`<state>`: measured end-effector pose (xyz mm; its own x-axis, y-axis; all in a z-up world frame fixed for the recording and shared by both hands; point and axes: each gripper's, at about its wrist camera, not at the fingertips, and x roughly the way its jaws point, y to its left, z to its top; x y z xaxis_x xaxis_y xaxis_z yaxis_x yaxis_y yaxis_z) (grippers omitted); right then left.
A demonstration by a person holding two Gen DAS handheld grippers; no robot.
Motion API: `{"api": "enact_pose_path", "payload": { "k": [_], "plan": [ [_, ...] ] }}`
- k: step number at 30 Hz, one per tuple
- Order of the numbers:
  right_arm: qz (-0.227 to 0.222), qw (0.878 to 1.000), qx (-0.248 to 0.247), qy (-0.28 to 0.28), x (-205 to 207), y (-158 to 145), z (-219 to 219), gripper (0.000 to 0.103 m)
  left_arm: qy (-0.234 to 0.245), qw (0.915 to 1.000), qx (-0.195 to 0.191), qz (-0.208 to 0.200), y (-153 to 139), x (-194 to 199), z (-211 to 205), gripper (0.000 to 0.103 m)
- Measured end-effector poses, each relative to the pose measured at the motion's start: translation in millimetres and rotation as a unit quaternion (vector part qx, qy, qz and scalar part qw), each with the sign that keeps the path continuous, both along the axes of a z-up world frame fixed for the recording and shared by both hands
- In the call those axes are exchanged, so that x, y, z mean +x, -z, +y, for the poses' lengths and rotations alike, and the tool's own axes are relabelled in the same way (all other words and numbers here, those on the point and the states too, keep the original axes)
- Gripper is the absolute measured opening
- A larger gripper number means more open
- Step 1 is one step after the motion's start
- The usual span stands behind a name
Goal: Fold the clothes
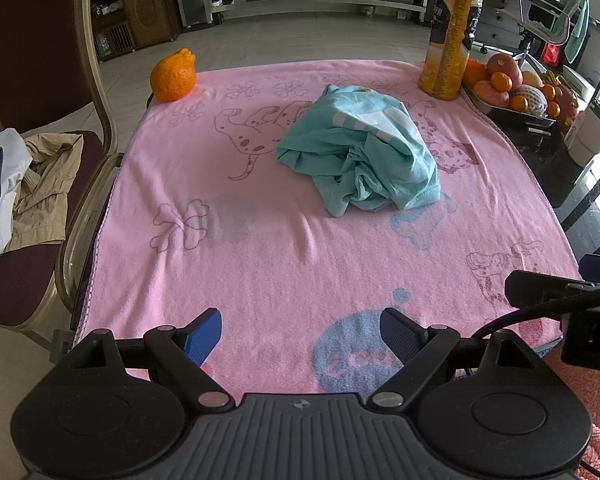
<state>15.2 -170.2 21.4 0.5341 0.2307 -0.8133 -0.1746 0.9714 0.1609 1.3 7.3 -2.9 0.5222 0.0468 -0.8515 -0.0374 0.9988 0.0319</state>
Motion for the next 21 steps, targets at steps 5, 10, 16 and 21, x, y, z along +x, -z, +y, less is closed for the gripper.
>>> {"api": "enact_pose_path", "payload": {
  "k": [5,10,16,21],
  "plan": [
    [0.001,1.0,-0.001,0.0,0.8,0.1,-0.3,0.087,-0.001,1.0,0.0,0.001,0.2,-0.2,0.4,0.087],
    [0.002,1.0,-0.001,0.0,0.7,1.2,-0.4,0.087,-0.001,1.0,0.0,0.003,1.0,0.2,0.1,0.087],
    [0.005,1.0,0.0,-0.001,1.2,2.7,-0.8,0.087,-0.002,1.0,-0.001,0.007,3.6,1.8,1.6,0.087],
    [0.005,1.0,-0.002,0.004,5.9,3.7,-2.3,0.087,-0.012,0.9999,-0.005,0.005,5.6,6.3,12.3,0.087]
  ]
}}
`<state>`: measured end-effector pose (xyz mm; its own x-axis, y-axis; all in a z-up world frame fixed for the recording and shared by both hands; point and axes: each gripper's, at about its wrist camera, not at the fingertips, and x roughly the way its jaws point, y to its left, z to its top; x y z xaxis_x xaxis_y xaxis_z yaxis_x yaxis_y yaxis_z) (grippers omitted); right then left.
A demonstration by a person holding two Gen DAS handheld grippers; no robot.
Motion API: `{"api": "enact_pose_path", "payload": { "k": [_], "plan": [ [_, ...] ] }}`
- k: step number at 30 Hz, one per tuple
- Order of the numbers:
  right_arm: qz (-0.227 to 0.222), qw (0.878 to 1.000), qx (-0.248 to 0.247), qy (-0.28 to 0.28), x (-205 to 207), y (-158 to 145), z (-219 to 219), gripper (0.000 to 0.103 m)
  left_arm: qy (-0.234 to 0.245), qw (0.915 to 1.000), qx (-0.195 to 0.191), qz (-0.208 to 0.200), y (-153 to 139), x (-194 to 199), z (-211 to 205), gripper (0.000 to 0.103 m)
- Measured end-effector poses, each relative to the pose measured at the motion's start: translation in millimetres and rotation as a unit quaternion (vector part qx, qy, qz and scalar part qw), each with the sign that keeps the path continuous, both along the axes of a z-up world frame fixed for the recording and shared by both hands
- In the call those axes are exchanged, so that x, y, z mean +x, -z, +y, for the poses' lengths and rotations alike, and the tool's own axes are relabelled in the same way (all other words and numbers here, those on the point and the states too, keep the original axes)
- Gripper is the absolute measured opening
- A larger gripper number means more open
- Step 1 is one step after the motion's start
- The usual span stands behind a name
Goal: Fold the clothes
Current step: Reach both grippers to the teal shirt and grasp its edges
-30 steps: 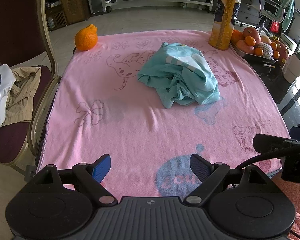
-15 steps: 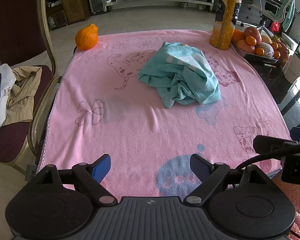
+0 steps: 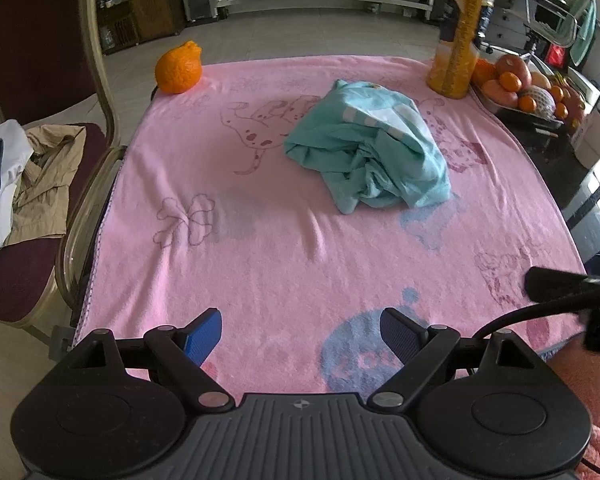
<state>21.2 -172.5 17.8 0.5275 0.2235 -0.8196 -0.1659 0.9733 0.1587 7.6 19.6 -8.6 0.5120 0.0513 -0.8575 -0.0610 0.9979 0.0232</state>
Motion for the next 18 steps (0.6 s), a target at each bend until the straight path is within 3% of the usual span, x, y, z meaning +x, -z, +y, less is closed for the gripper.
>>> {"api": "enact_pose_path", "payload": {
  "k": [5,8,14,15,17,18],
  "plan": [
    [-0.024,1.0,-0.009,0.001,16.5,-10.5,-0.5,0.087,-0.028,0.9996,0.002,0.004,1.2,12.4,21.5,0.086],
    [-0.046,0.999,-0.014,-0.006,33.4,-19.7,3.9,0.087,-0.046,0.9989,-0.01,0.007,4.3,19.9,36.4,0.08],
    [-0.067,0.997,-0.018,-0.043,92.7,-12.7,27.1,0.087,-0.07,0.9968,-0.036,0.016,19.6,28.6,61.4,0.073],
    [-0.069,0.996,-0.015,-0.056,103.9,-8.3,31.6,0.085,-0.072,0.9968,-0.029,0.016,21.9,30.1,62.4,0.073],
    [-0.06,0.996,-0.021,-0.065,129.0,4.8,41.6,0.062,-0.076,0.997,-0.013,0.011,26.0,33.1,64.3,0.073],
    [-0.052,0.996,-0.025,-0.073,140.8,10.7,46.2,0.059,-0.077,0.997,-0.004,0.007,27.8,34.5,65.2,0.073]
  ]
}}
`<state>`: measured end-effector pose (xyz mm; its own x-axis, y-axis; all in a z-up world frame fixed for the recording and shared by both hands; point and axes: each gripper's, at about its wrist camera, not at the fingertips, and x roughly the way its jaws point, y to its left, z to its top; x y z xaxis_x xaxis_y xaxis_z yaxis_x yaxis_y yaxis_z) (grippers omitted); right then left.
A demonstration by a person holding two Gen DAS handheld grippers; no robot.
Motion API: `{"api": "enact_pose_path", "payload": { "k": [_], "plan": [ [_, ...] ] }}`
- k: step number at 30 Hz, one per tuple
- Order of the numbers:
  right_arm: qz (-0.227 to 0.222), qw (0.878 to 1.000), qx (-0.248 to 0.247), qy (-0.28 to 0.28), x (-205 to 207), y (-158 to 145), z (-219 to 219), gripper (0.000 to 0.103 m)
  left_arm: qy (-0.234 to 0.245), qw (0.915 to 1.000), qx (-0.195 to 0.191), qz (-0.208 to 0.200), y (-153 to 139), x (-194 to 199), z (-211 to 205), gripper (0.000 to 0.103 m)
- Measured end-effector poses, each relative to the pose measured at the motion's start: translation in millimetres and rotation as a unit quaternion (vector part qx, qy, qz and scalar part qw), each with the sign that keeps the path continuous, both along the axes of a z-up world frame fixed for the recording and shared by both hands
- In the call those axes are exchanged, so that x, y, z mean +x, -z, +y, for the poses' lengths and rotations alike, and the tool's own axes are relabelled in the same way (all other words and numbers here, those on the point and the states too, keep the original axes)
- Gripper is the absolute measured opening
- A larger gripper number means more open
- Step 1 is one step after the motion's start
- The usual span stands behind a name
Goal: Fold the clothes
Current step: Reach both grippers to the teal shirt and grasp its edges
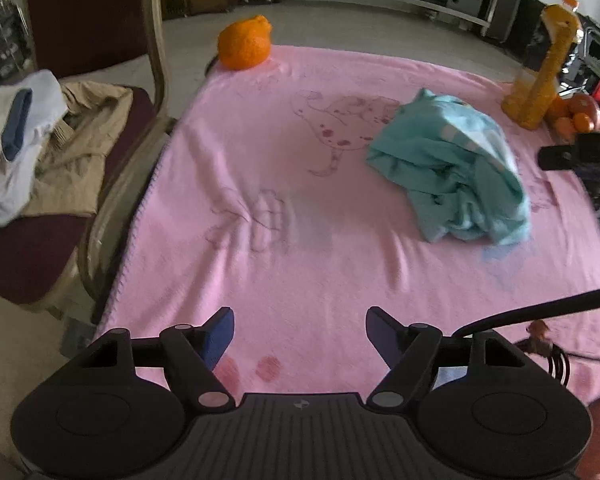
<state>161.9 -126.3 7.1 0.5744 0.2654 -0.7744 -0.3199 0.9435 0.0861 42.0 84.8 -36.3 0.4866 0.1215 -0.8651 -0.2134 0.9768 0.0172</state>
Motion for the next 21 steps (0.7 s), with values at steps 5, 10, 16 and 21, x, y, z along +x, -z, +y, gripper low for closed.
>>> {"api": "enact_pose_path", "payload": {
  "k": [5,10,16,21],
  "plan": [
    [0.033,0.999,-0.026,-0.007,49.8,39.0,25.4,0.06,0.01,0.9998,-0.018,0.002,5.8,3.4,4.8,0.072],
    [0.071,0.997,-0.034,0.002,71.4,72.0,28.8,0.009,0.027,0.9991,-0.034,0.004,14.6,-6.5,8.4,0.072],
    [0.075,0.994,0.072,-0.025,69.1,25.7,54.3,0.003,0.014,0.999,-0.042,0.004,20.9,-17.2,21.9,0.07],
    [-0.003,0.981,0.189,-0.049,81.8,-91.0,95.5,0.003,-0.007,0.9991,-0.038,-0.019,5.7,-31.0,33.7,0.07]
  ]
}}
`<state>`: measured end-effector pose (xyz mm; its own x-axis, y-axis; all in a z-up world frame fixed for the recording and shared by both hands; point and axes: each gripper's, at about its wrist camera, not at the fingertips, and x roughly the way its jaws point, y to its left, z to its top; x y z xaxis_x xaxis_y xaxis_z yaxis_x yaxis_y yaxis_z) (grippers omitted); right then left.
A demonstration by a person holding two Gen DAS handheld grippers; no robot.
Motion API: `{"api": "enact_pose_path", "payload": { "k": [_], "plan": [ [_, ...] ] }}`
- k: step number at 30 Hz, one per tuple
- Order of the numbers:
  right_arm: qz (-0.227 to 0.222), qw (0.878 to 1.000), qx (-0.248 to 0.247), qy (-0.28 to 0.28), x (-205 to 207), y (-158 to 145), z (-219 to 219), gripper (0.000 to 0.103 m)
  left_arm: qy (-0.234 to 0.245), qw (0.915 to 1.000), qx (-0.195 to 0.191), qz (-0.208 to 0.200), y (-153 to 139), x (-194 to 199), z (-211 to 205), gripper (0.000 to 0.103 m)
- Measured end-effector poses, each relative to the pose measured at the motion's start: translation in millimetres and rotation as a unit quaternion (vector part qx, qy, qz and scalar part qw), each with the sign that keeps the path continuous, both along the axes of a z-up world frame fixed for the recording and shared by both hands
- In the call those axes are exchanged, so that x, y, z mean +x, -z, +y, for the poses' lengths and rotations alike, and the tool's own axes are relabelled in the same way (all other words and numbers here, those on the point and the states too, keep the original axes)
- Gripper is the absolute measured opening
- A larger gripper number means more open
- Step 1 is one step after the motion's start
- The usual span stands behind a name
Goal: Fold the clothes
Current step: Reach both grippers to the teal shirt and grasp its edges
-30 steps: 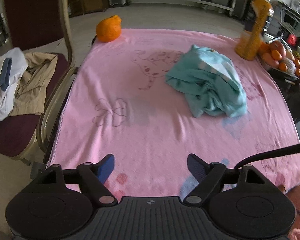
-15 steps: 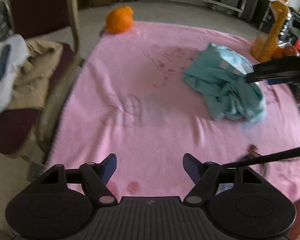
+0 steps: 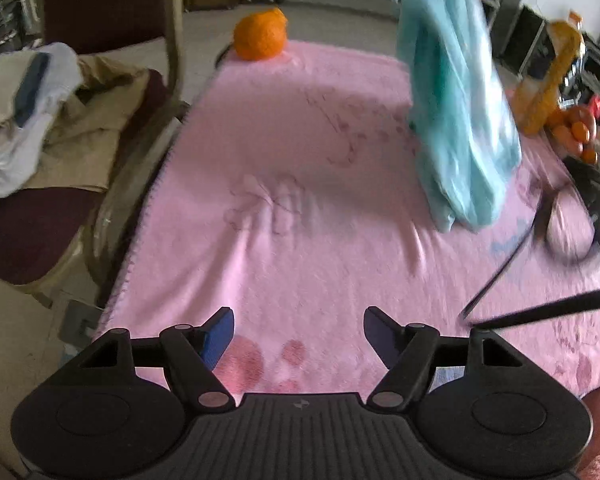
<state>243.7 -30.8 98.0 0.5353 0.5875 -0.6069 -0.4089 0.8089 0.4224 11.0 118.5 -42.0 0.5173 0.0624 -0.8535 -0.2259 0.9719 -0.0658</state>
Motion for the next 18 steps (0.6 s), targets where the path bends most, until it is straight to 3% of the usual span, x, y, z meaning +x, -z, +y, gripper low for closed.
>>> {"api": "enact_pose_path", "payload": {
  "k": [4,7,9,11,13,15,16,18],
  "plan": [
    [-0.105,0.987,0.122,0.013,-13.3,-107.5,-25.5,0.003,-0.01,0.9996,0.001,-0.028,-17.0,-7.0,2.6,0.07],
    [-0.161,0.97,0.184,0.017,-42.2,-148.7,-79.6,0.003,0.002,0.9988,-0.001,-0.049,-26.8,-7.8,-7.1,0.071],
    [-0.179,0.964,0.196,0.024,-59.1,-148.5,-120.8,0.003,0.013,0.9984,-0.005,-0.055,-28.9,-8.7,-14.3,0.071],
    [-0.178,0.966,0.187,0.028,-68.7,-124.6,-162.7,0.004,0.026,0.9986,-0.006,-0.046,-24.0,-8.3,-24.1,0.071],
    [-0.159,0.975,0.152,0.032,-70.3,-87.9,-191.3,0.006,0.039,0.9988,-0.001,-0.028,-15.8,-7.1,-35.2,0.071],
    [-0.094,0.988,0.108,0.052,-63.3,-32.0,-220.7,0.011,0.054,0.9985,0.005,-0.002,-2.7,-6.8,-48.3,0.071],
    [-0.047,0.993,0.074,0.077,-59.1,2.1,-234.9,0.019,0.059,0.9982,0.003,0.011,3.3,-6.9,-51.8,0.071],
    [0.024,0.988,0.009,0.152,-59.5,56.7,-263.7,0.027,0.066,0.9972,-0.004,0.035,14.8,-6.9,-57.4,0.071]
  ]
}}
